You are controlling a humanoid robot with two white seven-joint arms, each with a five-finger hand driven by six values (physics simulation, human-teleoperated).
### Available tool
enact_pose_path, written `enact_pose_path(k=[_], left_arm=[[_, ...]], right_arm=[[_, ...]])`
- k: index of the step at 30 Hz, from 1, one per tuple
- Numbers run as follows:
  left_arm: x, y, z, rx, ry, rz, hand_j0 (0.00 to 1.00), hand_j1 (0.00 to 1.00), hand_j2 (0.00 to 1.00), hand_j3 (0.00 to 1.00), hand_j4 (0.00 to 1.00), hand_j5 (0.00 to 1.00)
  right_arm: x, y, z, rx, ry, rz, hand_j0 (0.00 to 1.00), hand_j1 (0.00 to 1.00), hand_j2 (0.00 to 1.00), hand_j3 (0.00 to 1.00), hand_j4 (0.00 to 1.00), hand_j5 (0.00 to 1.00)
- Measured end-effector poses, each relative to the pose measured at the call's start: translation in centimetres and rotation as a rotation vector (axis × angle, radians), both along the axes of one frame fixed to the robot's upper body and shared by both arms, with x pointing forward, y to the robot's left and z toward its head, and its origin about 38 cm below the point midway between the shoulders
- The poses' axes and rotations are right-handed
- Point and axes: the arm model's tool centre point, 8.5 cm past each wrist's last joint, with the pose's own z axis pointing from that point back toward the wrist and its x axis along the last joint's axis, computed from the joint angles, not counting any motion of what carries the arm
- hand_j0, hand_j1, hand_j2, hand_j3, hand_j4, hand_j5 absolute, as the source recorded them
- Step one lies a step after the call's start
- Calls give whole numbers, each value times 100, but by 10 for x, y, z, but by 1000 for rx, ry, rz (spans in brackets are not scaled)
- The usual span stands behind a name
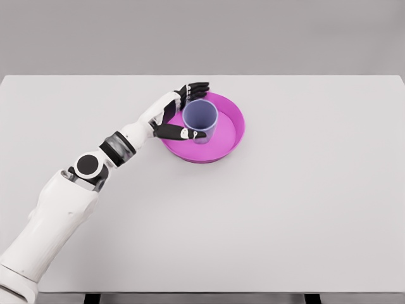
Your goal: Flip the cup with left arm and place it on the plate
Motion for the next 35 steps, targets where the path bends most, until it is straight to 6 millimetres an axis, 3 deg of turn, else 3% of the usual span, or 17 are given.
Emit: enact_pose_path(k=[23,26,30,32,35], left_arm=[[1,16,13,30,-43,7,100,100,100,100,100,100],[-4,41,33,85,-104,3,100,100,100,100,100,100],[-30,121,59,234,-171,57,100,100,100,100,100,100],[-37,143,83,275,-234,69,100,100,100,100,100,100],[-51,171,96,315,-269,100,100,100,100,100,100,100]], right_arm=[[0,0,0,0,0,0,100,100,100,100,100,100],[0,0,0,0,0,0,100,100,100,100,100,100],[1,0,0,0,-1,0,100,100,100,100,100,100],[1,0,0,0,-1,0,100,100,100,100,100,100],[0,0,0,0,0,0,100,100,100,100,100,100]])
